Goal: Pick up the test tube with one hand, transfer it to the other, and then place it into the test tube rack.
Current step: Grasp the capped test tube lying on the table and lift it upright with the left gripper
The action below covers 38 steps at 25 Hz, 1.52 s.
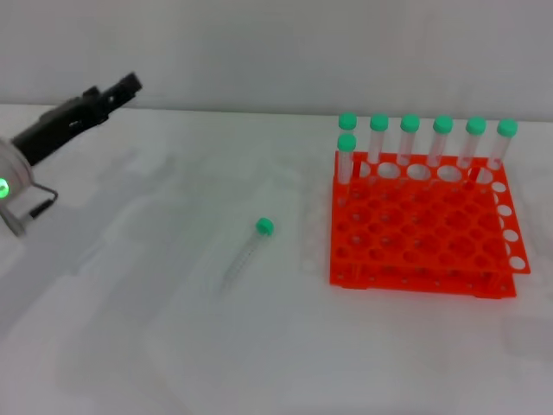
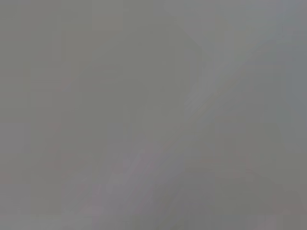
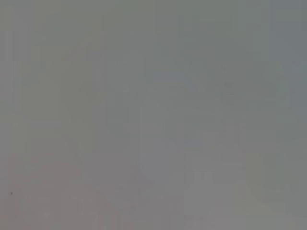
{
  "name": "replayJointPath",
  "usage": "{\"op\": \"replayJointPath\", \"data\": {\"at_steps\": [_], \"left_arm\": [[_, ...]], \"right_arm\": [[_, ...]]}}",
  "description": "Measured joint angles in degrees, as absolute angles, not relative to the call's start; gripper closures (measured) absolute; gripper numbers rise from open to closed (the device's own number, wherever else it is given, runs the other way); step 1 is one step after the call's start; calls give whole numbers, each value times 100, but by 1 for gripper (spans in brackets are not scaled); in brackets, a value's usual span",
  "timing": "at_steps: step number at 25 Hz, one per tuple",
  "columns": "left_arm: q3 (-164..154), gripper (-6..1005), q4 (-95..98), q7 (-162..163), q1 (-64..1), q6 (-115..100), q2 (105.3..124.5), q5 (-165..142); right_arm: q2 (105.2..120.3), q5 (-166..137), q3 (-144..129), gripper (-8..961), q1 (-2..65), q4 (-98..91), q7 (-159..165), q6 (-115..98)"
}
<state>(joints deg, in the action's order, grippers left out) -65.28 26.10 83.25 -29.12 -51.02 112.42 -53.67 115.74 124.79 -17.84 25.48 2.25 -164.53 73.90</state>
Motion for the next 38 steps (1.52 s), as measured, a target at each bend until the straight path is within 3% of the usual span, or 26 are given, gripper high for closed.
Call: {"op": "replayJointPath", "data": {"at_steps": [5,9,18,23,32,33,35,38], "left_arm": [[-6488,122,3958,10965,-2974,-5372,10791,-7734],[-6459,122,5000,13140,-3087,-5907,10556,-9663],[-5833,123,5558,15411,-4106,-7911,10510,-12649],[-5863,123,5501,15880,-4678,-8446,10681,-13667],[-5870,124,4219,16006,-5660,-8347,11161,-14998],[-5887,124,4021,16030,-5854,-8228,11348,-15372],[-5911,124,3995,16044,-5950,-8209,11467,-15553],[-5927,124,3885,16064,-6067,-8204,11562,-15677]], "right_arm": [[11575,12459,-1816,93,2543,255,-16452,7439],[11574,12457,-1807,93,2520,255,-16452,7443],[11566,12457,-1796,93,2514,227,-16453,7423],[11566,12473,-1786,93,2521,221,-16453,7383],[11563,12494,-1784,93,2538,225,-16453,7329],[11563,12495,-1784,93,2538,228,-16452,7327],[11564,12496,-1784,93,2542,230,-16453,7321],[11566,12498,-1784,93,2548,233,-16453,7317]]}}
